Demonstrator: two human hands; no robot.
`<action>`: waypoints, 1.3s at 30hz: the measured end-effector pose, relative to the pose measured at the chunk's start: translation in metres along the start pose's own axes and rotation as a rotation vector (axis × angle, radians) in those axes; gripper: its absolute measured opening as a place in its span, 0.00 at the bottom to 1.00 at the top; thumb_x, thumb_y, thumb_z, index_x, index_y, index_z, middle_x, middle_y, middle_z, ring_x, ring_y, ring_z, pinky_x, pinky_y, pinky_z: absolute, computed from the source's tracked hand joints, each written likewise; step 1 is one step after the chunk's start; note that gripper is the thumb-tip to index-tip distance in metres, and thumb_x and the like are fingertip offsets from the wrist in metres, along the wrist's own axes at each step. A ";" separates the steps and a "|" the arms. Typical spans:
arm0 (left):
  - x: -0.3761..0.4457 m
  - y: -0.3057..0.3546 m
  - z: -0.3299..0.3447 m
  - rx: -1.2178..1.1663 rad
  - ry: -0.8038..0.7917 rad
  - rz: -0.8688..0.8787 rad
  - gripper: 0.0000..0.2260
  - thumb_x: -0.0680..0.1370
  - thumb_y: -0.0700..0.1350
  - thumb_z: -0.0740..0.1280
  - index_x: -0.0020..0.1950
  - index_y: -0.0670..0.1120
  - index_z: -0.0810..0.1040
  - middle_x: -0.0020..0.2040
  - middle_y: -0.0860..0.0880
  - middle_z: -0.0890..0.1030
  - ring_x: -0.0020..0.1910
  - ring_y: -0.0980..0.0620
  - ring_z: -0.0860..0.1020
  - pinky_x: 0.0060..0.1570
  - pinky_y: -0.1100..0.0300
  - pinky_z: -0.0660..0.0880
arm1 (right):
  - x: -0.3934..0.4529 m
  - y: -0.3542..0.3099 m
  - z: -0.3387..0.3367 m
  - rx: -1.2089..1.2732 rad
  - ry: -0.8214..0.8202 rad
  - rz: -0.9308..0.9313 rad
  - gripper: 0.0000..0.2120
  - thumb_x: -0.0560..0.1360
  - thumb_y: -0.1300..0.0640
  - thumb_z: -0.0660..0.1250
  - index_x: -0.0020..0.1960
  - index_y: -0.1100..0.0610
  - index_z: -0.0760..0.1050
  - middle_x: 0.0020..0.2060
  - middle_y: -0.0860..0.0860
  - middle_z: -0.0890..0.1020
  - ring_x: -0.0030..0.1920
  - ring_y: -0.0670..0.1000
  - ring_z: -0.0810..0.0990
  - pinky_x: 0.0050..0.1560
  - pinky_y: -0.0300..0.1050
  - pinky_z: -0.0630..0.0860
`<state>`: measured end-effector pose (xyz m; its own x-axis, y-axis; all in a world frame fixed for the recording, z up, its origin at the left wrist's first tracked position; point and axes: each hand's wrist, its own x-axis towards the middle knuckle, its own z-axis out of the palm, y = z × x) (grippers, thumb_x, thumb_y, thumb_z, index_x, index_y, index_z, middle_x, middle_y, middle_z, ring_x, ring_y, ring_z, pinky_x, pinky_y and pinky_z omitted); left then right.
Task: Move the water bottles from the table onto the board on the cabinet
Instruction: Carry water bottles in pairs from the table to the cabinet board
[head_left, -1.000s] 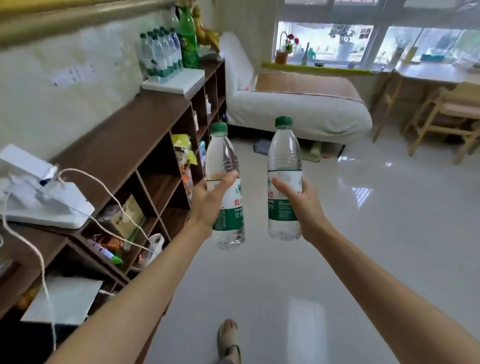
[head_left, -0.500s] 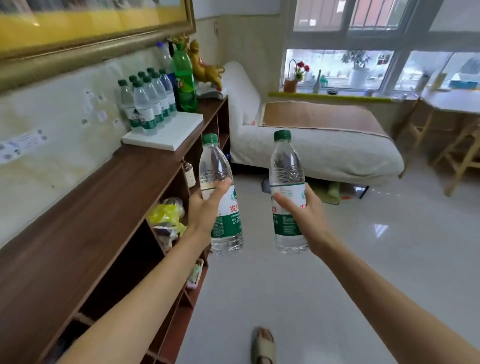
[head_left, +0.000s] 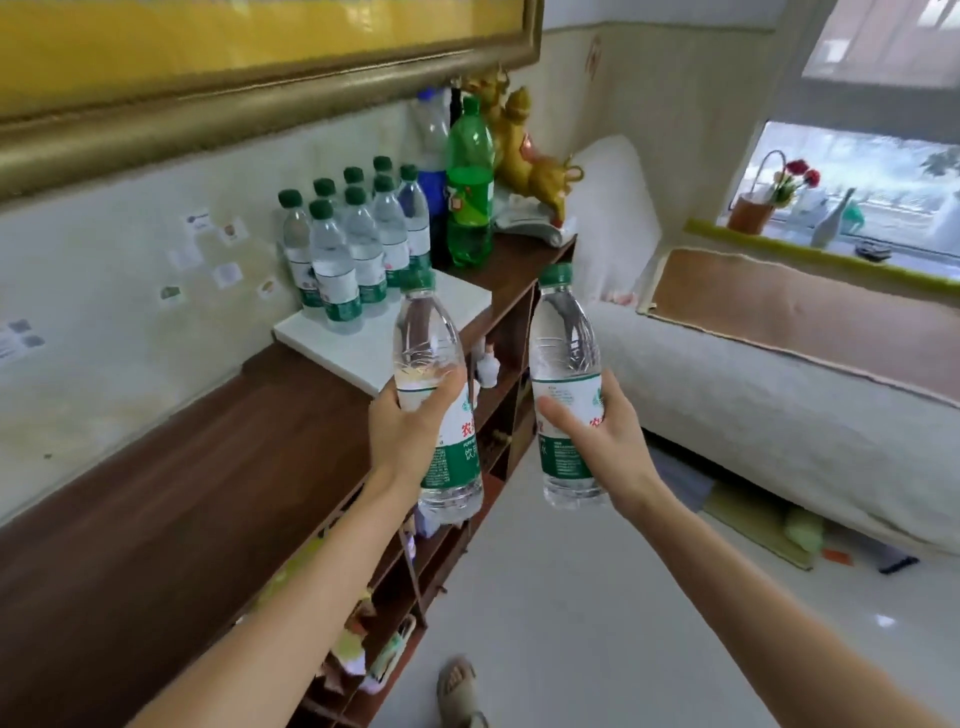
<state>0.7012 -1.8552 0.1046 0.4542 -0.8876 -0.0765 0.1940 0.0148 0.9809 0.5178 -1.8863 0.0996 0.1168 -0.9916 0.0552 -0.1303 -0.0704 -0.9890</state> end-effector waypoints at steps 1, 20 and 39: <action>0.020 -0.002 0.005 -0.015 0.034 0.009 0.08 0.72 0.47 0.74 0.49 0.48 0.82 0.45 0.50 0.85 0.45 0.52 0.84 0.43 0.58 0.78 | 0.023 0.005 0.004 -0.009 -0.020 -0.006 0.16 0.70 0.52 0.75 0.51 0.40 0.71 0.49 0.42 0.82 0.50 0.45 0.82 0.52 0.44 0.78; 0.285 -0.025 0.069 0.178 0.668 0.194 0.16 0.66 0.48 0.78 0.52 0.53 0.80 0.48 0.56 0.84 0.50 0.58 0.82 0.51 0.61 0.77 | 0.400 0.038 0.082 0.026 -0.567 -0.101 0.24 0.71 0.60 0.75 0.58 0.46 0.66 0.53 0.45 0.80 0.51 0.38 0.80 0.46 0.32 0.77; 0.334 -0.065 0.110 0.231 0.903 0.230 0.29 0.68 0.39 0.78 0.67 0.47 0.72 0.59 0.56 0.80 0.56 0.64 0.78 0.55 0.70 0.74 | 0.499 0.071 0.123 -0.093 -0.873 -0.149 0.31 0.67 0.59 0.78 0.62 0.48 0.65 0.50 0.35 0.77 0.48 0.31 0.77 0.41 0.23 0.72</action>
<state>0.7442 -2.2033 0.0347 0.9772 -0.1832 0.1076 -0.1154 -0.0324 0.9928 0.6881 -2.3729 0.0399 0.8425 -0.5383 0.0201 -0.1291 -0.2380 -0.9627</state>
